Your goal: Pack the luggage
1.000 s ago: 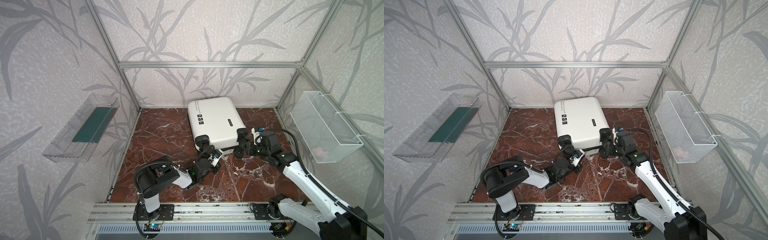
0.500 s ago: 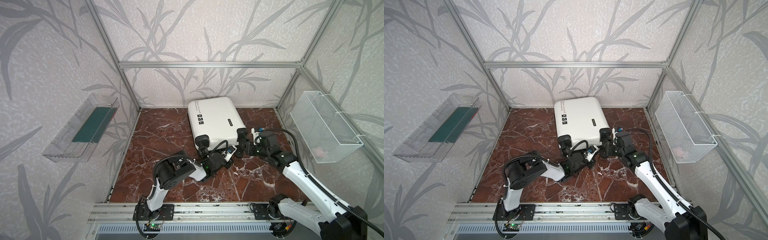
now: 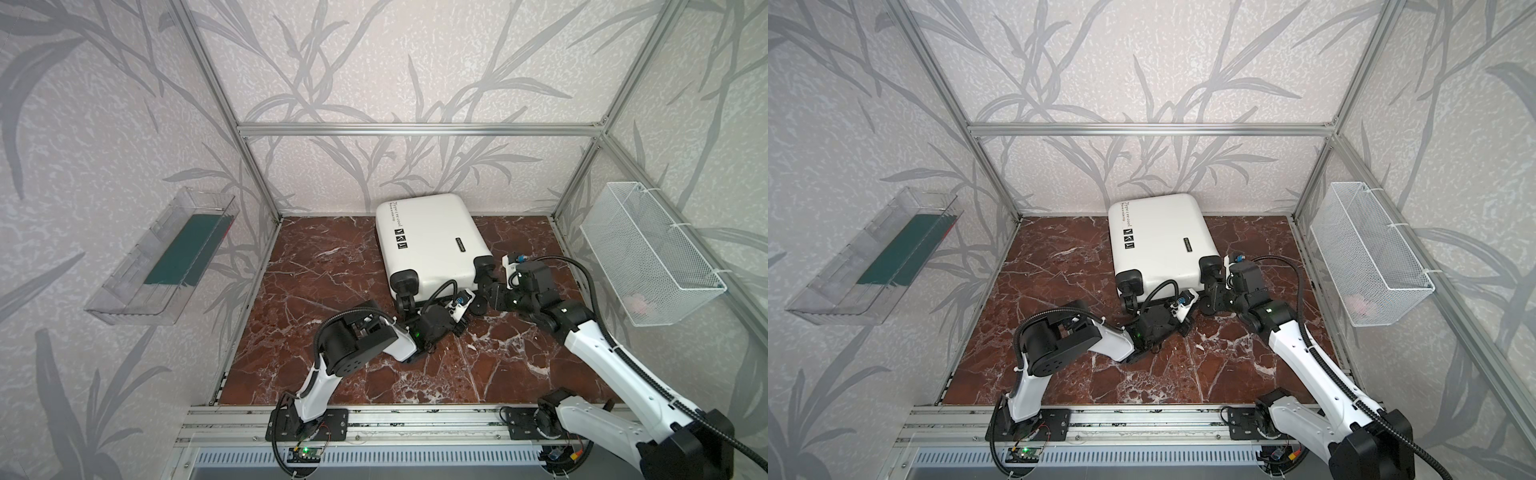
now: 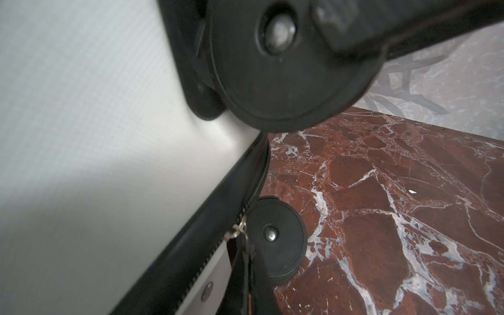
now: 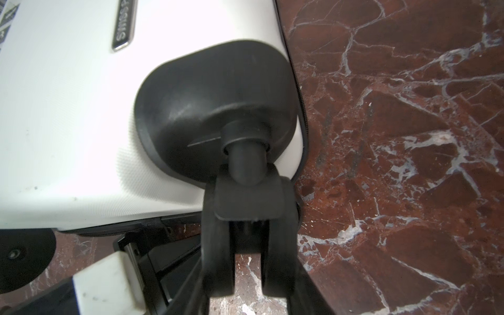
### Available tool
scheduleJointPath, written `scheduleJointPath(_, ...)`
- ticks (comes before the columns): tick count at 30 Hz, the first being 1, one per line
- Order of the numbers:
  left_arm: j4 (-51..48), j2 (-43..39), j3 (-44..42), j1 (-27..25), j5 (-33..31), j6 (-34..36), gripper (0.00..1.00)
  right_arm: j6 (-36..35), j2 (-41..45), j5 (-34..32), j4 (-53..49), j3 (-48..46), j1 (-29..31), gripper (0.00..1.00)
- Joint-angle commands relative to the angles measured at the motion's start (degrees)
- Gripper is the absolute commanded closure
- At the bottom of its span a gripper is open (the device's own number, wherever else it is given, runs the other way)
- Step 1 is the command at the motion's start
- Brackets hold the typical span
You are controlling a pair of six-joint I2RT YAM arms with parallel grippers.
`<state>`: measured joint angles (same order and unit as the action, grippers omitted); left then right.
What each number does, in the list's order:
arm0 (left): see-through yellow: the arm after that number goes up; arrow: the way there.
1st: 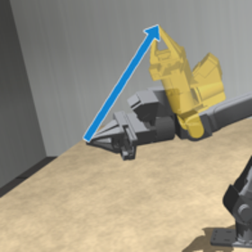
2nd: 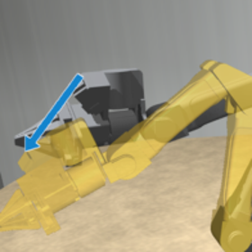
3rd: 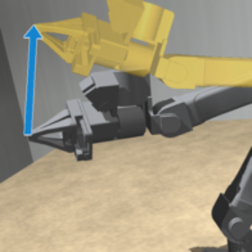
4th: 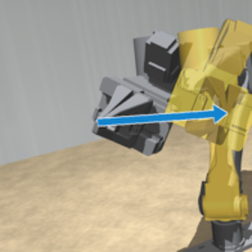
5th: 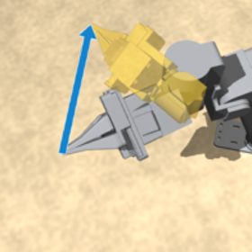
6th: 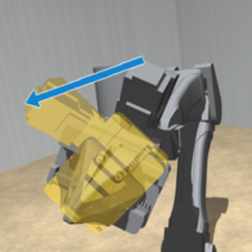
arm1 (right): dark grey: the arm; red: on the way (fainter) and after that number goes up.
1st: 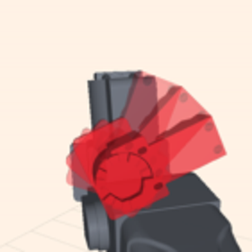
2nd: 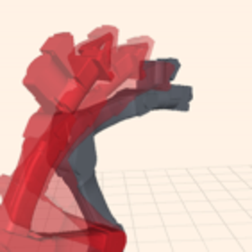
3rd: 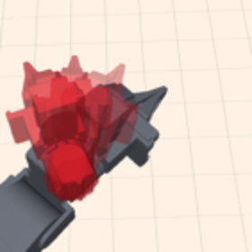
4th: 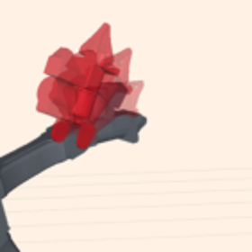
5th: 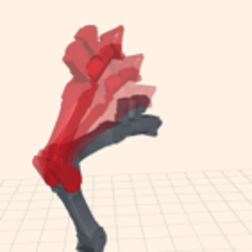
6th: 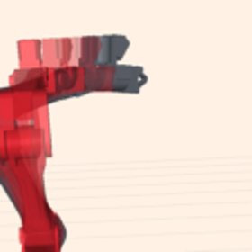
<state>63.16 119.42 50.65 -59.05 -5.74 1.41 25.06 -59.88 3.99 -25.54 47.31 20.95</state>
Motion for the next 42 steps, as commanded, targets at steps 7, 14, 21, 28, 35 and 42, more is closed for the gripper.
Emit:
scheduleJointPath(7,8.58,-3.36,-3.40,-3.88,7.15,1.48,1.00,0.80,2.69,13.34,0.78,3.17,-13.70,0.44)
scheduleJointPath(14,8.71,-4.38,-3.90,-3.89,7.23,1.60,1.00,4.47,1.25,19.20,5.57,-2.39,-24.26,0.44)
scheduleJointPath(21,8.56,-4.92,-4.33,-3.97,7.50,1.40,1.00,6.34,-4.20,19.89,12.90,-10.16,-26.00,0.58)
scheduleJointPath(28,8.56,-5.38,-4.89,-3.98,7.58,1.63,1.00,5.82,-12.08,24.96,20.18,-14.61,-26.05,0.78)
scheduleJointPath(35,8.65,-5.23,-4.80,-3.97,7.67,1.43,1.00,7.51,-19.43,29.53,29.25,-18.22,-25.97,0.84)
scheduleJointPath(42,8.66,-5.51,-5.12,-4.01,7.90,1.33,1.00,9.76,-25.02,31.78,37.74,-21.02,-24.30,0.88)
